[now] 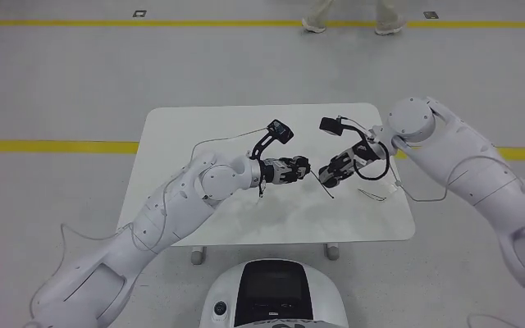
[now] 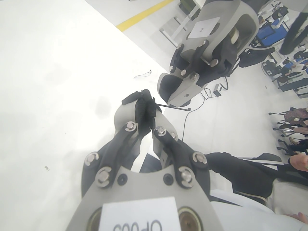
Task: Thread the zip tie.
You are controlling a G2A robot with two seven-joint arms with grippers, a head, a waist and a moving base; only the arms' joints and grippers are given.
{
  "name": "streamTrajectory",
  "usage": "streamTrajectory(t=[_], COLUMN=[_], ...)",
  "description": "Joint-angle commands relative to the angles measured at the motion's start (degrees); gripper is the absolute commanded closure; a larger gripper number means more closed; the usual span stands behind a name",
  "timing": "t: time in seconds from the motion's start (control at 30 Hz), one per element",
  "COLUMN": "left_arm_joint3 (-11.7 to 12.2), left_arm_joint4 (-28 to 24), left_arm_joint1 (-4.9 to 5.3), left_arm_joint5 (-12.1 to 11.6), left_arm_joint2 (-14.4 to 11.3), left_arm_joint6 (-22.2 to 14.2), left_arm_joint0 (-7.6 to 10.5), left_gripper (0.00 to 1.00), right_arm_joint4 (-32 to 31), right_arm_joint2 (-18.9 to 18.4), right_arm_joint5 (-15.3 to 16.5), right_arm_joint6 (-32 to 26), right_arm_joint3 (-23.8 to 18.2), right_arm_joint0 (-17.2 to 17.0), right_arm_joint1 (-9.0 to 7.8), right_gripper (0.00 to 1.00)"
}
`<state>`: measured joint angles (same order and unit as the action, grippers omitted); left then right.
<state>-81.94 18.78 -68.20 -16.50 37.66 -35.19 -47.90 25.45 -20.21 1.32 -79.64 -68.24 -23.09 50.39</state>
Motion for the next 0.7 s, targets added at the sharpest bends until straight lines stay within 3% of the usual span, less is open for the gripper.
streamTrajectory(t=[0.0, 0.67], left_arm_joint3=[0.0, 0.0], left_arm_joint4=[0.0, 0.0], left_arm_joint1=[0.00, 0.00], left_arm_joint5=[0.0, 0.0], left_arm_joint2=[0.0, 0.0], left_arm_joint6=[0.0, 0.0], left_arm_joint0=[0.00, 0.00], left_gripper=[1.00, 1.00], right_arm_joint4=[0.0, 0.2], right_arm_joint2=[0.1, 0.7], right_arm_joint5=[-0.1, 0.3], right_arm_joint6=[0.0, 0.0], right_arm_joint3=[0.1, 1.3], right_arm_joint0=[0.1, 0.4], right_arm_joint1=[0.07, 0.48], right_gripper=[1.00, 1.00])
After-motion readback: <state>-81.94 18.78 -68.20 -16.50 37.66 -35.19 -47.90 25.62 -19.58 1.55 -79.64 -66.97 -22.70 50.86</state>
